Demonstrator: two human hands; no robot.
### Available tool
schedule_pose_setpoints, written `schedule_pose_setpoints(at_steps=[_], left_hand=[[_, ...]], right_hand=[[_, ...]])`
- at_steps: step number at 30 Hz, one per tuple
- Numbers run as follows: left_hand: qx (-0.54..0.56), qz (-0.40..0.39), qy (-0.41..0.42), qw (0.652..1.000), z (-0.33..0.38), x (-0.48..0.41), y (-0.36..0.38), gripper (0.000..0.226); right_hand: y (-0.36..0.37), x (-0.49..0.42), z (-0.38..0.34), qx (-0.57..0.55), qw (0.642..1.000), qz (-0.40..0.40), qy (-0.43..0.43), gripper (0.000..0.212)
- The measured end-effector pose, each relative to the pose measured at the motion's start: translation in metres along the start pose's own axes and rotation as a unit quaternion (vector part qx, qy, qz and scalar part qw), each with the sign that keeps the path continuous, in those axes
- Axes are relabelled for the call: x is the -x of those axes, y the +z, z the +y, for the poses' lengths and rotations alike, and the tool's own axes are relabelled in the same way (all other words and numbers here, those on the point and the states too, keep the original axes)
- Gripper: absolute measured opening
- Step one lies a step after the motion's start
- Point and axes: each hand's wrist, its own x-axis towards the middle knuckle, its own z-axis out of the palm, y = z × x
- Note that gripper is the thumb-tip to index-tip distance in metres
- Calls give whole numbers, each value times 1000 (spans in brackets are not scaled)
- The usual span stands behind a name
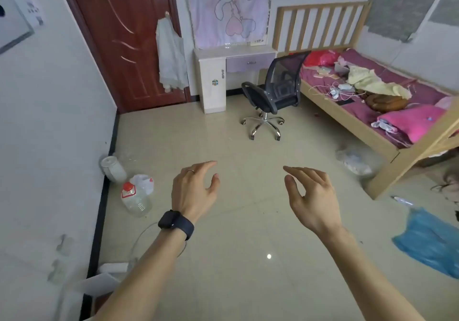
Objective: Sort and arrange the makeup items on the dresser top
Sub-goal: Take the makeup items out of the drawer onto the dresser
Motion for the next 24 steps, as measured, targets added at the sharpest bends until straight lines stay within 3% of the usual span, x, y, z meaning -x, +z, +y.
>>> schedule_pose_setpoints(at_steps=[10,16,24], left_hand=[[24,-5,-33,999,-46,-204,86,31],[3,0,-13,1000,-56,-350,154,32],[-26,-2,-66,997,-72,-534,223,33]], right_hand=[[98,-197,33,-22,999,19,31,27],[160,-347,74,-33,999,29,7,25],[231,-549,110,-47,999,-2,-13,25]])
